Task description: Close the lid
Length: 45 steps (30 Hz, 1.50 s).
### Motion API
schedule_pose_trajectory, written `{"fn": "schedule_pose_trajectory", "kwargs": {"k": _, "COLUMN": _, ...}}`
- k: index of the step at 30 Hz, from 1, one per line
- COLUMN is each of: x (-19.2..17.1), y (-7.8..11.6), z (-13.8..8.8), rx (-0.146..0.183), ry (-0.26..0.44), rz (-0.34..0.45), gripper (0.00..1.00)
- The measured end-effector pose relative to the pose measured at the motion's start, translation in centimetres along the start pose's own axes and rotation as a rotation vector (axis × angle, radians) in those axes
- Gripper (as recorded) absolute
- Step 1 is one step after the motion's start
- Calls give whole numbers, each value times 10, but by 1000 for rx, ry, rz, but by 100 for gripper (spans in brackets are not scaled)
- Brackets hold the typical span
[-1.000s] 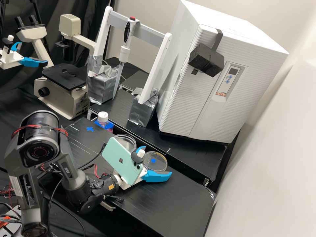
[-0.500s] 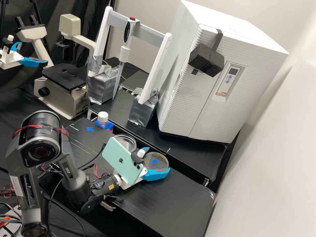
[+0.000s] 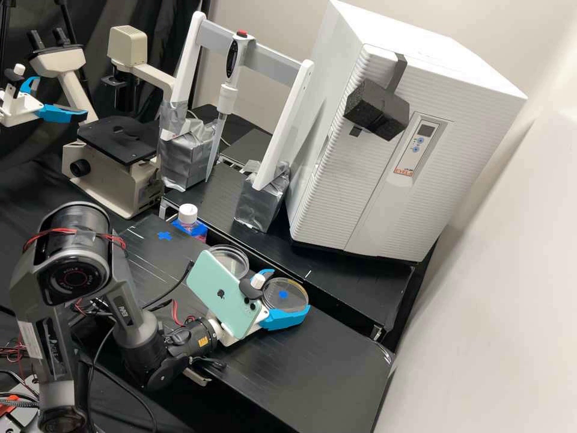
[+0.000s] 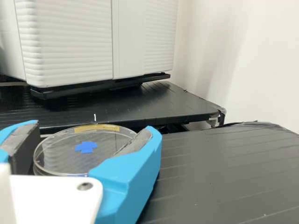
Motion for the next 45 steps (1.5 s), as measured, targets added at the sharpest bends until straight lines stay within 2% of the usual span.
{"fn": "schedule_pose_trajectory", "kwargs": {"k": 3, "x": -1, "y": 1, "z": -2, "rx": 2, "ry": -4, "rz": -2, "gripper": 0}}
{"fn": "schedule_pose_trajectory", "kwargs": {"k": 8, "x": -8, "y": 7, "z": -6, "rx": 29, "ry": 4, "rz": -6, "gripper": 0}}
{"fn": "schedule_pose_trajectory", "kwargs": {"k": 14, "x": -18, "y": 21, "z": -25, "rx": 82, "ry": 89, "rz": 41, "gripper": 0}}
{"fn": "schedule_pose_trajectory", "kwargs": {"k": 16, "x": -21, "y": 22, "z": -32, "rx": 89, "ry": 124, "rz": 45, "gripper": 0}}
{"fn": "schedule_pose_trajectory", "kwargs": {"k": 19, "x": -22, "y": 20, "z": -43, "rx": 98, "ry": 175, "rz": 29, "gripper": 0}}
{"fn": "schedule_pose_trajectory", "kwargs": {"k": 23, "x": -24, "y": 13, "z": -58, "rx": 86, "ry": 257, "rz": -15, "gripper": 0}}
{"fn": "schedule_pose_trajectory", "kwargs": {"k": 30, "x": -35, "y": -13, "z": -75, "rx": 106, "ry": 355, "rz": -137, "gripper": 0}}
{"fn": "schedule_pose_trajectory", "kwargs": {"k": 32, "x": -37, "y": -19, "z": -78, "rx": 98, "ry": 374, "rz": -164, "gripper": 0}}
{"fn": "schedule_pose_trajectory", "kwargs": {"k": 36, "x": -41, "y": -29, "z": -77, "rx": 66, "ry": 361, "rz": -201, "gripper": 0}}
{"fn": "schedule_pose_trajectory", "kwargs": {"k": 40, "x": -41, "y": -32, "z": -75, "rx": 38, "ry": 352, "rz": -211, "gripper": 0}}
{"fn": "schedule_pose_trajectory", "kwargs": {"k": 45, "x": -38, "y": -30, "z": -69, "rx": 23, "ry": 313, "rz": -193, "gripper": 0}}
